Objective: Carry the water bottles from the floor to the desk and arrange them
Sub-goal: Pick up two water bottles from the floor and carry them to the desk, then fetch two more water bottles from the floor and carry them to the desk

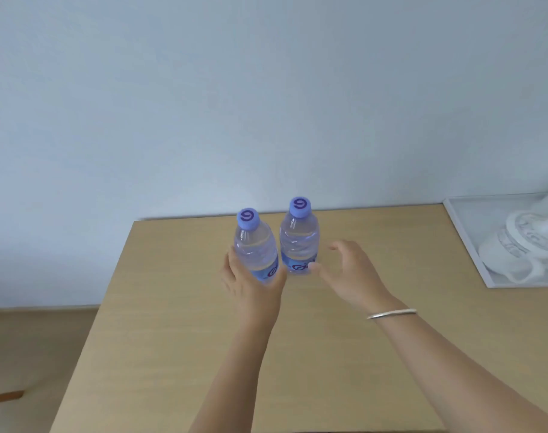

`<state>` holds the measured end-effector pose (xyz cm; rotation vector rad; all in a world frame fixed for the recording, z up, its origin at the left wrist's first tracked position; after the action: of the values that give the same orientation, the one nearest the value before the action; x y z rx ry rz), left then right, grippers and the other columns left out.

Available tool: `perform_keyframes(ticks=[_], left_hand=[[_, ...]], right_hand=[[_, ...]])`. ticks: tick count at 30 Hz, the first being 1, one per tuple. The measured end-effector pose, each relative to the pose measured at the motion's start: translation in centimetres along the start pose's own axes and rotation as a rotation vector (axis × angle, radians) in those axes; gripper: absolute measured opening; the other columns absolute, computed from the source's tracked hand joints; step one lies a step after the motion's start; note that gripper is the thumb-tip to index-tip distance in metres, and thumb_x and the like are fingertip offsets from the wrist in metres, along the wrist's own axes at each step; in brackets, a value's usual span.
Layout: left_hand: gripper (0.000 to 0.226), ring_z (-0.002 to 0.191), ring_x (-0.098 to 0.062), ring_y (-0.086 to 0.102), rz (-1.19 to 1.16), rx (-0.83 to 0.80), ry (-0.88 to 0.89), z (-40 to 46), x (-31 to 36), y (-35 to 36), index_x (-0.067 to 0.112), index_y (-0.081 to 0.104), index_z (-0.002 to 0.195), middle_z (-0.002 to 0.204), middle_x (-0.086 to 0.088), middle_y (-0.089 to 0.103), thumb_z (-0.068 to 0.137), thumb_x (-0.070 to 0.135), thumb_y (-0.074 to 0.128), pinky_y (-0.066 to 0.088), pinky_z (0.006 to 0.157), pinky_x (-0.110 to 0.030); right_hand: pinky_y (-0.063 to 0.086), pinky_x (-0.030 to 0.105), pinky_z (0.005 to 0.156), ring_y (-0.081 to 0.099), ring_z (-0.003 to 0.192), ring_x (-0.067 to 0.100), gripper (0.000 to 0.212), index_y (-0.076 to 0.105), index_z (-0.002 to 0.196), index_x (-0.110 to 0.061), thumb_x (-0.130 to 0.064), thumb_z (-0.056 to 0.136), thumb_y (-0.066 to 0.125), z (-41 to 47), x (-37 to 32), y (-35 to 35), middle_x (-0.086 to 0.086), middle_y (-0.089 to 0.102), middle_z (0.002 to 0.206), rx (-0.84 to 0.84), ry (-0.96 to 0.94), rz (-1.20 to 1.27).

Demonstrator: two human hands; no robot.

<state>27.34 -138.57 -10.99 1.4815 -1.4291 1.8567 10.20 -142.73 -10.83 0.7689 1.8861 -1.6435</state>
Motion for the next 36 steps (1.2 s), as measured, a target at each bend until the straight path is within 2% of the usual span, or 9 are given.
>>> perform_keyframes(ticks=[3,8,10,13,19,25,29,32,36], left_hand=[[0.083,0.135,-0.021,0.023,0.070,-0.017,-0.064,-3.1,-1.1,0.3,0.014,0.024,0.144,0.146,-0.004,0.024,0.076,0.024,0.072,0.024,0.111,-0.037],[0.044,0.123,-0.017,0.037,0.286,-0.179,0.219,-6.7,0.1,1.5,0.013,0.053,0.125,0.125,0.001,0.053,0.084,0.026,0.064,0.032,0.103,-0.030],[0.038,0.120,-0.017,0.041,0.313,-0.231,0.304,-8.4,1.2,2.9,0.011,0.057,0.120,0.120,0.002,0.057,0.085,0.025,0.063,0.032,0.099,-0.024],[0.032,0.117,-0.018,0.045,0.288,-0.366,0.399,-12.3,3.2,6.2,0.009,0.058,0.116,0.116,0.000,0.058,0.086,0.020,0.062,0.025,0.084,-0.010],[0.032,0.115,-0.016,0.047,0.312,-0.624,0.622,-24.2,7.0,13.7,0.013,0.059,0.117,0.116,0.001,0.061,0.087,0.024,0.060,0.026,0.084,-0.012],[0.034,0.112,-0.022,0.051,0.336,-0.921,0.875,-37.8,9.9,20.9,0.011,0.060,0.117,0.114,-0.004,0.061,0.086,0.023,0.062,0.027,0.082,-0.014],[0.038,0.113,-0.016,0.050,0.405,-1.083,1.083,-46.3,11.3,24.3,0.018,0.054,0.125,0.124,0.002,0.056,0.090,0.031,0.054,0.035,0.084,-0.021],[0.038,0.107,-0.013,0.052,0.447,-1.182,1.280,-51.5,12.5,26.3,0.021,0.051,0.128,0.126,0.007,0.054,0.092,0.034,0.049,0.035,0.080,-0.020],[0.037,0.107,-0.013,0.050,0.475,-1.275,1.368,-56.6,13.9,28.8,0.021,0.051,0.125,0.123,0.007,0.055,0.092,0.036,0.048,0.039,0.085,-0.024]], right_hand=[[0.036,0.028,0.094,0.049,0.118,0.021,0.043,0.054,0.119,-0.010,-0.032,0.083,0.064,-2.5,3.2,-1.3,0.006,0.053,0.125,-0.011,0.081,-0.026],[0.036,0.025,0.088,0.052,0.116,0.018,0.031,0.058,0.114,-0.010,-0.024,0.087,0.061,-7.5,8.2,-6.2,0.003,0.059,0.119,0.058,0.161,0.109],[0.036,0.024,0.085,0.054,0.114,0.020,0.026,0.059,0.110,-0.008,-0.020,0.087,0.062,-10.4,10.9,-8.7,0.005,0.061,0.116,0.130,0.205,0.123],[0.034,0.023,0.083,0.055,0.113,0.022,0.026,0.060,0.110,-0.006,-0.016,0.086,0.062,-15.3,15.4,-12.6,0.008,0.062,0.115,0.199,0.283,0.094],[0.037,0.027,0.092,0.052,0.116,0.021,0.033,0.056,0.119,-0.007,-0.022,0.089,0.057,-28.3,24.2,-19.9,0.006,0.058,0.123,0.318,0.458,0.032],[0.033,0.021,0.082,0.049,0.097,0.011,0.025,0.059,0.112,-0.010,-0.019,0.088,0.059,-42.9,31.7,-24.7,0.006,0.059,0.111,0.471,0.626,0.038],[0.038,0.024,0.084,0.051,0.098,0.010,0.028,0.056,0.115,-0.019,-0.029,0.089,0.056,-51.6,35.2,-26.9,-0.002,0.058,0.112,0.551,0.772,0.031],[0.041,0.028,0.086,0.054,0.101,0.015,0.029,0.057,0.114,-0.020,-0.032,0.088,0.056,-56.2,37.0,-29.1,-0.004,0.059,0.111,0.623,0.861,0.001],[0.042,0.029,0.086,0.053,0.098,0.013,0.029,0.057,0.114,-0.018,-0.031,0.088,0.057,-59.5,38.7,-31.1,-0.003,0.059,0.112,0.718,0.905,0.018]])
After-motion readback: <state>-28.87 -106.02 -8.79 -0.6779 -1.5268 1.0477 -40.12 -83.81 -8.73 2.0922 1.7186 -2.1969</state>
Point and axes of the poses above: each hand's wrist, its own z-axis towards the middle knuckle, its own y-axis out of the palm, x = y × z, the point moved 3 cm from there along z, towards the middle knuckle
